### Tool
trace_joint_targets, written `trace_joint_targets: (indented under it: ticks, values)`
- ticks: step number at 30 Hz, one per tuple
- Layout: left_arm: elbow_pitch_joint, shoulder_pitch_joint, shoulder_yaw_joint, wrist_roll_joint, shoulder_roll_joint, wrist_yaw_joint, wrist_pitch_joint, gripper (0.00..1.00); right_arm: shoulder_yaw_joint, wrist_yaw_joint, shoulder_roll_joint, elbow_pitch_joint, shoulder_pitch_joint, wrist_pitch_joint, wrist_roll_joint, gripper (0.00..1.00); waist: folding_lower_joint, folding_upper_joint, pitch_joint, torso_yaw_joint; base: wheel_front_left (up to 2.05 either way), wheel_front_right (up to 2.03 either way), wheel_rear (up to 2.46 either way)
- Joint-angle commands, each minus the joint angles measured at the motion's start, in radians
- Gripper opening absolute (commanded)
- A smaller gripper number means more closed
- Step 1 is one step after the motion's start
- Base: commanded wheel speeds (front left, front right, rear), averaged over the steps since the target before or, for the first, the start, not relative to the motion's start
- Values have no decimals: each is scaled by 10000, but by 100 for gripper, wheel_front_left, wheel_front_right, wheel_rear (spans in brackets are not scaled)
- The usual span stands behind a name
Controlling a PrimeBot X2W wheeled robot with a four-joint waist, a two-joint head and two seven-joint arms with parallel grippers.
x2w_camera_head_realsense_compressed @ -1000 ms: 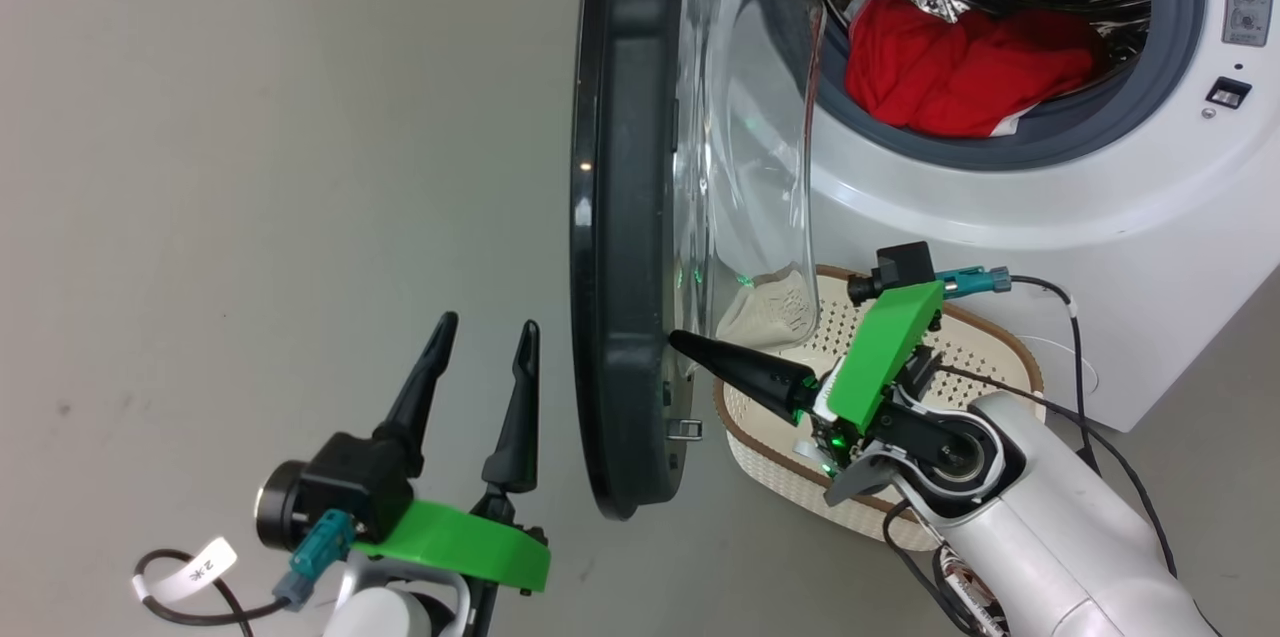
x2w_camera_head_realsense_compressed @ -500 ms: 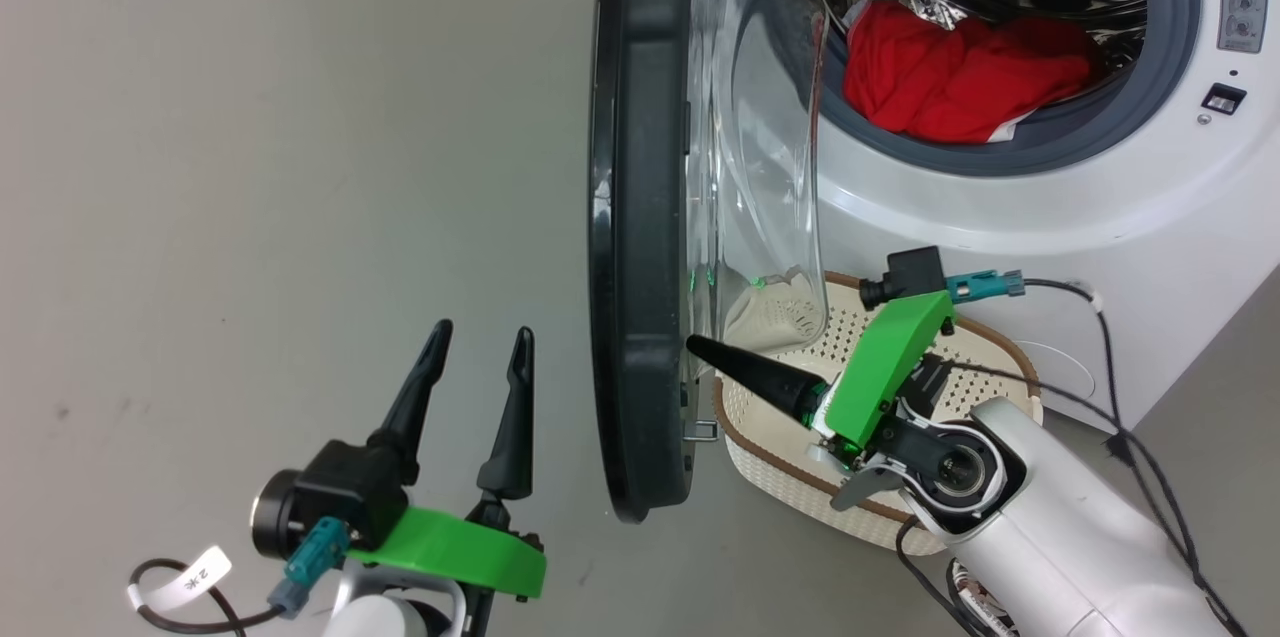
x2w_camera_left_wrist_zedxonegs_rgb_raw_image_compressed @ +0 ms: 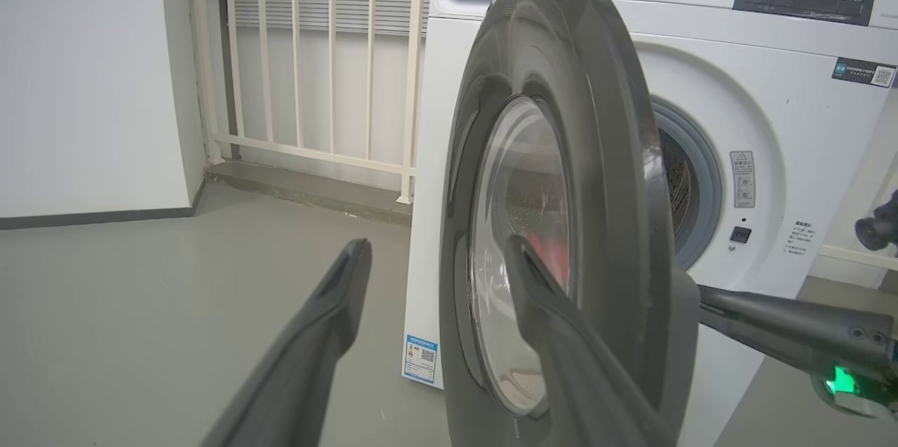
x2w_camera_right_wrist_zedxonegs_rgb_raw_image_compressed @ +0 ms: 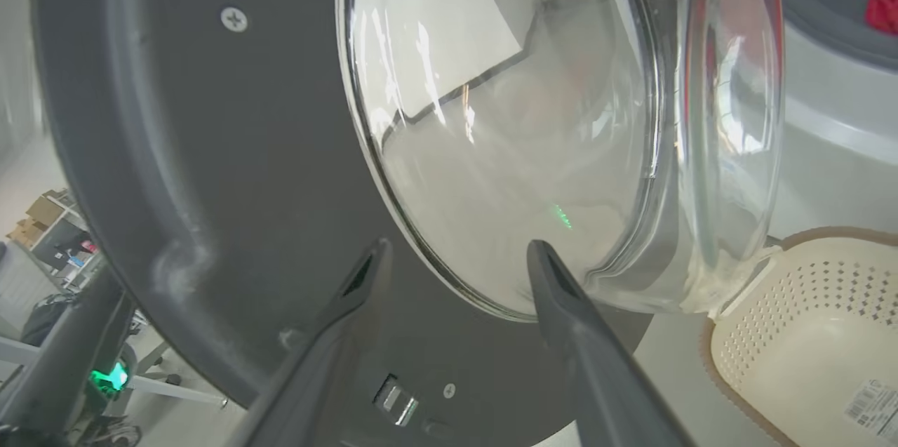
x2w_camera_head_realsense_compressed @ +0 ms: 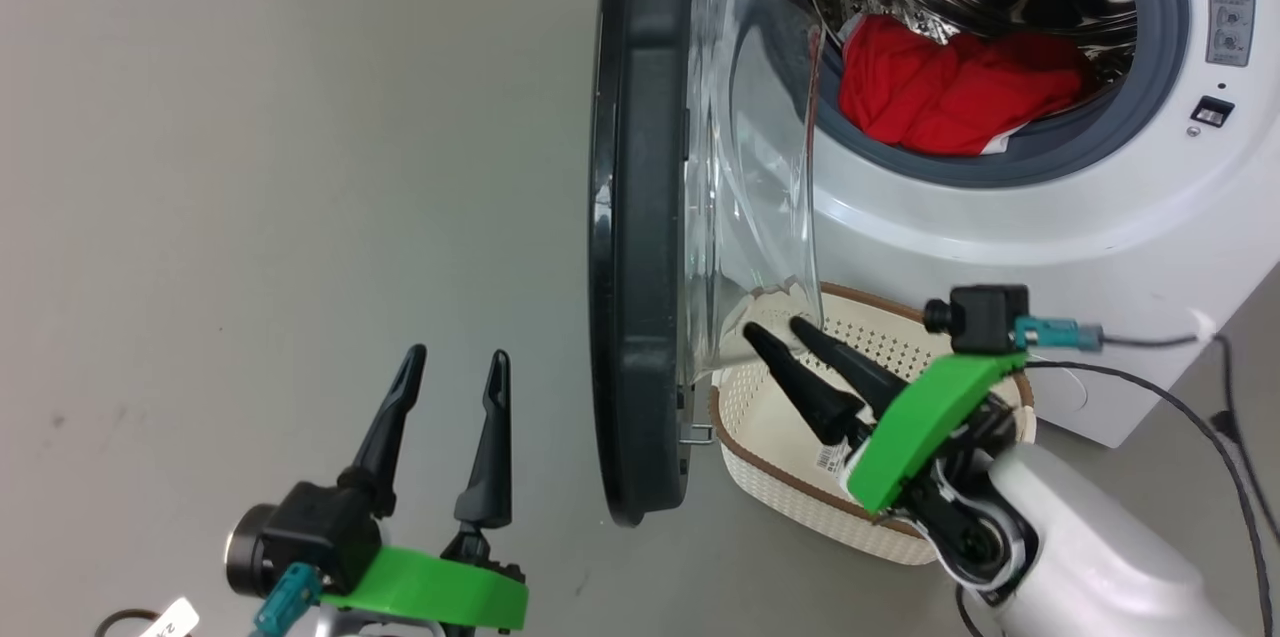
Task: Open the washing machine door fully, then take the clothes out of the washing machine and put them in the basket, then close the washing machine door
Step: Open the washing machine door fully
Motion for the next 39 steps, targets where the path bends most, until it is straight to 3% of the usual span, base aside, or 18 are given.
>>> trace_joint_targets:
  ticks: [1, 6, 10, 14, 17, 28, 39]
  values:
    - [-366, -44, 371, 78, 141, 47, -78, 100, -41, 75, -15, -282, 112, -463, -615, 100, 1, 0, -8, -6, 0, 0, 0]
    - [-627, 134, 322, 70, 141, 55, -78, 100, -965, 75, 162, 87, 619, -1731, -2831, 100, 1, 0, -37, -31, 0, 0, 0]
    - [-729, 208, 263, 90, 141, -76, -78, 100, -2737, 75, 789, 516, 1053, -2515, -5008, 100, 1, 0, -80, -68, 0, 0, 0]
    - [-802, 273, 317, 136, 141, -21, -78, 100, -4595, 75, 1544, -95, 1803, -2762, -7235, 100, 1, 0, -112, -80, 0, 0, 0]
    - [-907, 296, 342, 121, 141, 110, -78, 100, -5456, 75, 1727, -880, 2561, -2798, -8685, 100, 1, 0, -108, -75, 0, 0, 0]
    - [-867, 272, 356, 232, 141, 239, -78, 100, -5796, 75, 1749, -2552, 4425, -2814, -9111, 100, 1, 0, -123, -85, 0, 0, 0]
    - [-526, 250, 300, 249, 141, 182, -78, 100, -6031, 75, 1751, -3295, 5017, -2815, -9102, 100, 1, 0, -266, -120, 0, 0, 0]
